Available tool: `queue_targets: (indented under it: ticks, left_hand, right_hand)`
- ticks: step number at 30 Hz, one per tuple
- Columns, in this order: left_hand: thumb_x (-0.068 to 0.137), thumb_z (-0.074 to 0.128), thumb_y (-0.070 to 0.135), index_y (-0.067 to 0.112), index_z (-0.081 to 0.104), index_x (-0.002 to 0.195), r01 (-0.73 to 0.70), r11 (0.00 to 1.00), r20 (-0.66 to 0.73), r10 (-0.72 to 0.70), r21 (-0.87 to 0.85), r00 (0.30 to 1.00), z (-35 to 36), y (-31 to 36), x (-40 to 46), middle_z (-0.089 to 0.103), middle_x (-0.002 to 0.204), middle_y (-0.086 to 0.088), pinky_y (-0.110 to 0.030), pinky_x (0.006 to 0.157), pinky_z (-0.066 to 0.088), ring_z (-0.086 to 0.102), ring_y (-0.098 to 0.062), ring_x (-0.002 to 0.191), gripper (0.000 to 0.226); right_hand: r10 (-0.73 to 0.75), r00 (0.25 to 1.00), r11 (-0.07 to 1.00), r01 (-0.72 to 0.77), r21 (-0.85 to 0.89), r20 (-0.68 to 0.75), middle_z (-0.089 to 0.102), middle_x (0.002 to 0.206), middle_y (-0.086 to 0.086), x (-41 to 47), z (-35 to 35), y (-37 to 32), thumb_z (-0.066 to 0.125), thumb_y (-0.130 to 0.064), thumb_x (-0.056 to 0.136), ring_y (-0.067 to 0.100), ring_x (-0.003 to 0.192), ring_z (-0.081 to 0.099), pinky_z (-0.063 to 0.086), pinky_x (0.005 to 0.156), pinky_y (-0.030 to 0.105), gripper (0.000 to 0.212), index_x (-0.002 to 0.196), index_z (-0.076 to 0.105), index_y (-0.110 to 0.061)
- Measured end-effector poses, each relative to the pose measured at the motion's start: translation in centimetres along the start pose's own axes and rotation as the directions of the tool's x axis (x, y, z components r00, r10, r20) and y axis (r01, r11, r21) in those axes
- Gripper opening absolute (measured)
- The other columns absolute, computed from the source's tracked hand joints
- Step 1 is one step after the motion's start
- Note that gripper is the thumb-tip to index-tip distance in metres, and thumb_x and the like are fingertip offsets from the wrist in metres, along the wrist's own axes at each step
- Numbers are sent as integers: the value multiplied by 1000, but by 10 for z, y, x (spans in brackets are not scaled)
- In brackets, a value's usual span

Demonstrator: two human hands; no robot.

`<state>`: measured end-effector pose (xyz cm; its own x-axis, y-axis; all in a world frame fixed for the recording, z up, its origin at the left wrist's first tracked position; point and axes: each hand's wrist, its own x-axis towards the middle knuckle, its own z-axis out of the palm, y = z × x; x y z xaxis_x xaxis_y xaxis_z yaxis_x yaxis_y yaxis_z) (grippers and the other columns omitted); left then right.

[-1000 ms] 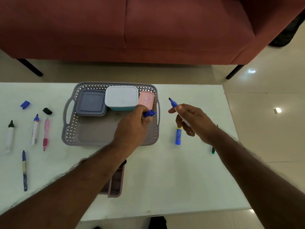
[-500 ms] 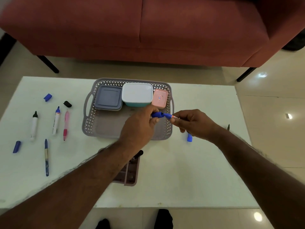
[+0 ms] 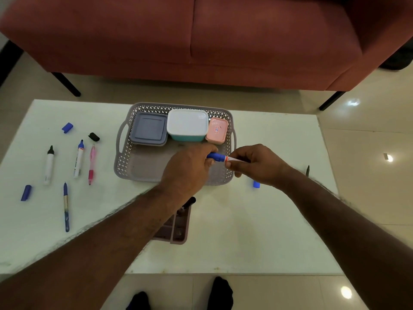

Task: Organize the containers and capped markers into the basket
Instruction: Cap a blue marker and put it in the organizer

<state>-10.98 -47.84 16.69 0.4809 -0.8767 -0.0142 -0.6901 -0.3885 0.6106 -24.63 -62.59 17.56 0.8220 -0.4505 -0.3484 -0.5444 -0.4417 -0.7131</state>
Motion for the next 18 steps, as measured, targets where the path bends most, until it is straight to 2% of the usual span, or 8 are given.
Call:
queue_targets:
  ticks: [5, 9, 12, 15, 18]
  left_hand:
    - [94, 62, 25, 22, 67, 113, -30, 999, 57, 31, -17, 998, -4, -1, 1, 69, 101, -1, -36, 81, 50, 59, -17, 89, 20]
    - [94, 62, 21, 20, 68, 113, -72, 997, 4, 72, -42, 997, -3, -1, 1, 70, 100, -1, -24, 77, 41, 56, -13, 86, 21]
    - [95, 62, 20, 19, 67, 121, -127, 991, -25, 126, -31, 992, -5, -3, 4, 71, 107, -1, -19, 81, 37, 50, -5, 89, 28]
    - [95, 62, 19, 16, 67, 122, -183, 983, -10, 183, -12, 983, -9, -1, 8, 71, 107, -4, -21, 83, 39, 54, -10, 90, 28]
    - [93, 63, 17, 18, 69, 118, -211, 978, 4, 211, -4, 978, -14, -4, 10, 70, 101, -2, -24, 78, 41, 54, -12, 85, 26]
  right_hand:
    - [-10, 1000, 1000, 10, 8, -24, 72, 68, -7, -5, 0, 1, 69, -30, 90, 5, 61, 58, 45, 63, 22, 15, 80, 74, -20]
    - [-21, 999, 992, 25, 127, -34, 69, 61, -7, -7, -2, -4, 69, -26, 91, 3, 50, 50, 40, 53, 12, 18, 83, 77, -12]
    - [13, 1000, 966, -11, 257, -7, 68, 60, 1, -7, -6, -7, 70, -23, 91, 6, 43, 41, 36, 46, 17, 18, 83, 77, -10]
    - [55, 998, 913, -67, 403, 40, 65, 61, 11, -6, -9, -5, 69, -20, 91, 15, 43, 34, 27, 43, 23, 18, 87, 76, -3]
    - [45, 995, 903, -79, 423, 90, 65, 61, 10, -5, -9, -6, 67, -19, 93, 16, 44, 34, 26, 43, 22, 19, 95, 75, -1]
